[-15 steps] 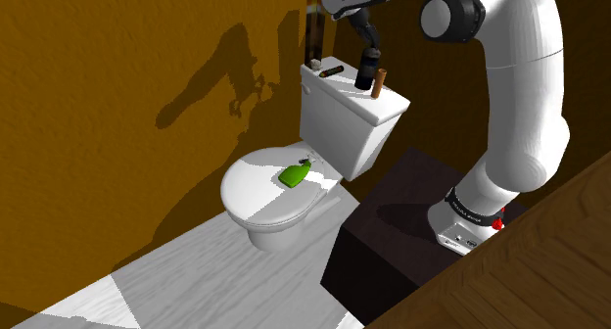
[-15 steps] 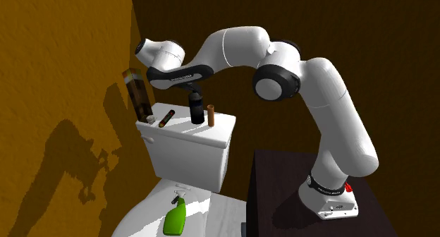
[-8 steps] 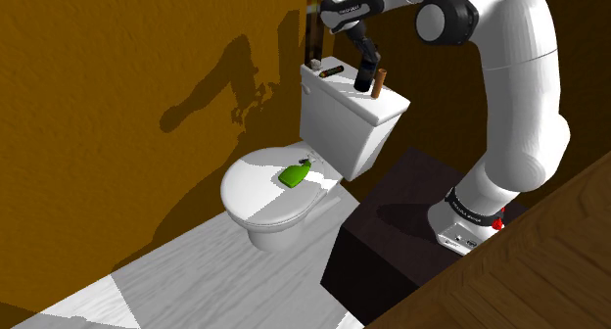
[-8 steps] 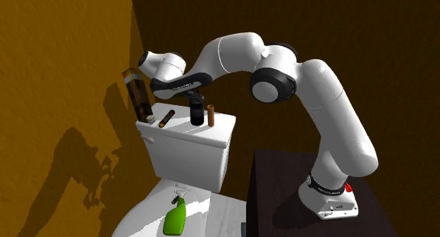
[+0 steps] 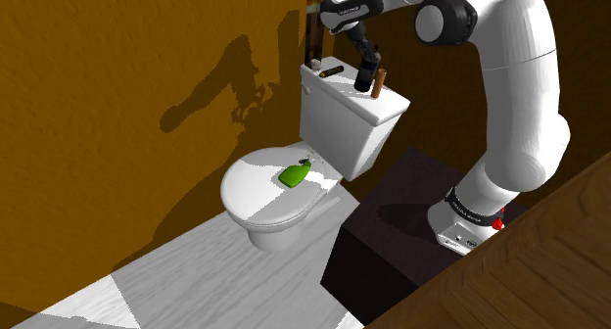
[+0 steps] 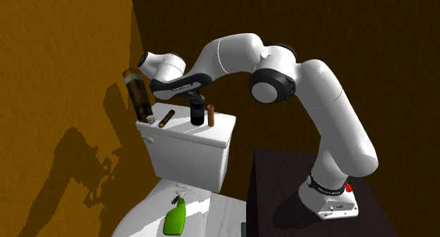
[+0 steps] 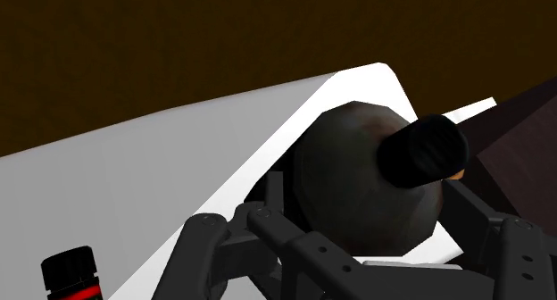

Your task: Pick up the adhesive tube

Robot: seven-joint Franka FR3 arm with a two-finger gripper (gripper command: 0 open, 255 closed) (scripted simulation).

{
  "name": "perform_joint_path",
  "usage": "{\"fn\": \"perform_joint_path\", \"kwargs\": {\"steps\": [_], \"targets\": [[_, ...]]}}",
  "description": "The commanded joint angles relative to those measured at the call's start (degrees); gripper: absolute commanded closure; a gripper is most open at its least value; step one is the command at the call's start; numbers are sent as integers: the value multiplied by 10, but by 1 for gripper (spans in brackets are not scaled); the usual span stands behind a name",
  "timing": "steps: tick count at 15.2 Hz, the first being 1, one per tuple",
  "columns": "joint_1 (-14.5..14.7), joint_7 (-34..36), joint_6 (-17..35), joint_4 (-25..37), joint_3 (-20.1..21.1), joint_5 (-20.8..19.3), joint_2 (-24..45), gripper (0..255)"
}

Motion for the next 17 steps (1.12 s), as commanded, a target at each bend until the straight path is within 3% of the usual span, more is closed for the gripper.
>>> {"fn": "perform_joint_path", "kwargs": {"steps": [1,17], "targets": [[0,0,0,0,0,0,1,255],[2,-41,-81,73,-6,-4,-16,255]]}}
